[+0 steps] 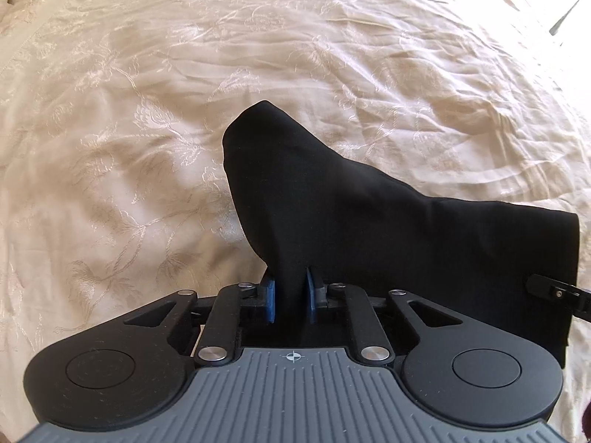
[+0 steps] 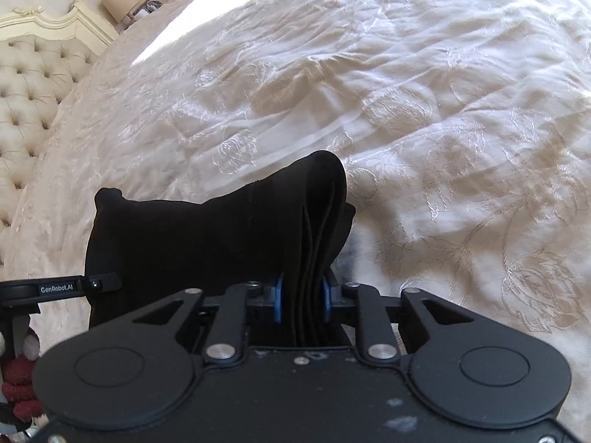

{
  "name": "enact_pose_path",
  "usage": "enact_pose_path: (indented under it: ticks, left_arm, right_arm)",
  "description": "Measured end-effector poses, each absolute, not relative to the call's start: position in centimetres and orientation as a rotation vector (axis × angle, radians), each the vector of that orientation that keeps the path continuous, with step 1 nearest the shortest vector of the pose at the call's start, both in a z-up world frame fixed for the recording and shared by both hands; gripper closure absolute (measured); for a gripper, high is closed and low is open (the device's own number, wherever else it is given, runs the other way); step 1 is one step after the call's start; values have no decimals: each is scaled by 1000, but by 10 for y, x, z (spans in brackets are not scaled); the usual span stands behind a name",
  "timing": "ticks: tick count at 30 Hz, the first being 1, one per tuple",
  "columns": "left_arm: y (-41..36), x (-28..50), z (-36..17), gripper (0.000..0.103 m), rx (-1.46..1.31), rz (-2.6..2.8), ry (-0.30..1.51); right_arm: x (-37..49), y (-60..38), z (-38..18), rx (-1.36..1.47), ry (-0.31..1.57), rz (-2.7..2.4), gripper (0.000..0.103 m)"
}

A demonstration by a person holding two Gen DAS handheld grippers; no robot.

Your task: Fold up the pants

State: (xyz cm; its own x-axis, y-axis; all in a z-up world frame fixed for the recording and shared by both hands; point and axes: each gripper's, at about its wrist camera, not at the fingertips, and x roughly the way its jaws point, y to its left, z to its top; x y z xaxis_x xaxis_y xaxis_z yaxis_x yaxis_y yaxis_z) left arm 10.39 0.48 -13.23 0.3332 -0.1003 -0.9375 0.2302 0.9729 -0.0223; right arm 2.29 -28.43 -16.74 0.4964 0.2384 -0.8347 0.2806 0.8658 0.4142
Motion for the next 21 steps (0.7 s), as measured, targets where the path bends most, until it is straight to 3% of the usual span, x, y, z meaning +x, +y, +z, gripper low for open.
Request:
enact_pose_path:
  ticks: [10, 21]
  left_arm:
    - [28, 87, -100, 89, 121, -176, 1115]
    - [151, 132, -77, 89, 20, -51, 1074]
  right_arm:
    - [37, -238, -118, 419, 984, 115, 83]
    - [121, -124, -99, 369, 1007, 254, 83]
